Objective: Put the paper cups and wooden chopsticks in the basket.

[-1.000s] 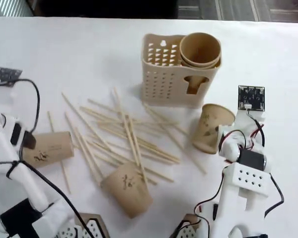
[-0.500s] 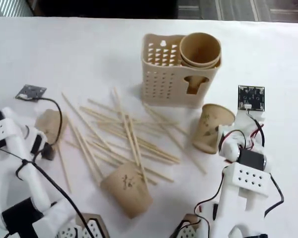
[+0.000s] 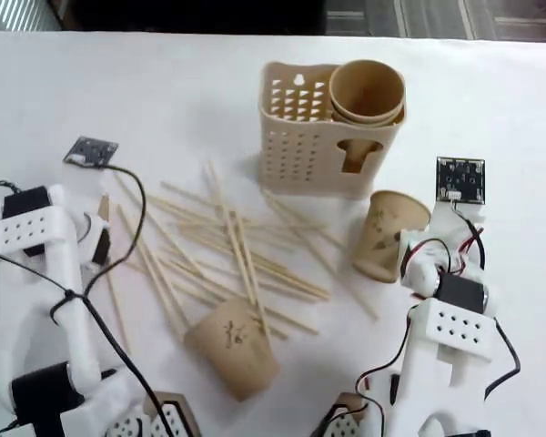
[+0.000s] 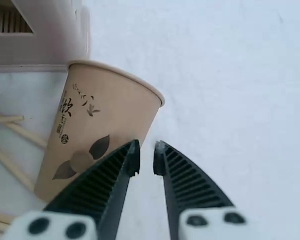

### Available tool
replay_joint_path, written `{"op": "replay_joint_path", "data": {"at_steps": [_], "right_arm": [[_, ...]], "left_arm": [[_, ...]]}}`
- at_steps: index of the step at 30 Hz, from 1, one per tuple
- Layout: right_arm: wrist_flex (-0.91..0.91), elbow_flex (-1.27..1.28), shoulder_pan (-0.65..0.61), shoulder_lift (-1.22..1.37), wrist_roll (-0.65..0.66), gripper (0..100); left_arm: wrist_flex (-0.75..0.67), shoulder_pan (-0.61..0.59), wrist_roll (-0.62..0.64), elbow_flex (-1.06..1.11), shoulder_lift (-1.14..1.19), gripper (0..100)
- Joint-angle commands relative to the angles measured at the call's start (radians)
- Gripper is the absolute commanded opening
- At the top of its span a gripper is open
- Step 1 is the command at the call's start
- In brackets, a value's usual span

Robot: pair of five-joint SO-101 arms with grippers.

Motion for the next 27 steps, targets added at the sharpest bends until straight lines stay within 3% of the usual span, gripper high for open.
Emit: {"op": "replay_joint_path", "data": {"at_steps": [1, 12, 16, 19, 27], "right_arm": [[-0.015, -0.008, -0.004, -0.015, 0.011, 6.6], [-0.015, -0.008, -0.004, -0.015, 0.011, 6.6], [-0.015, -0.008, -0.004, -0.015, 0.011, 6.6], [-0.013, -0.008, -0.005, -0.015, 0.011, 6.6], [-0.013, -0.008, -0.008, -0.015, 0.011, 6.6]], "left_arm": [[-0.014, 0.041, 0.025, -0.043, -0.116, 2], [0.098, 0.076, 0.025, -0.011, -0.547, 3], [0.144, 0.07, 0.035, 0.066, -0.599, 17], [0.115, 0.007, 0.144, 0.147, -0.656, 26], [-0.026, -0.114, 0.181, 0.44, -0.865, 28]]}}
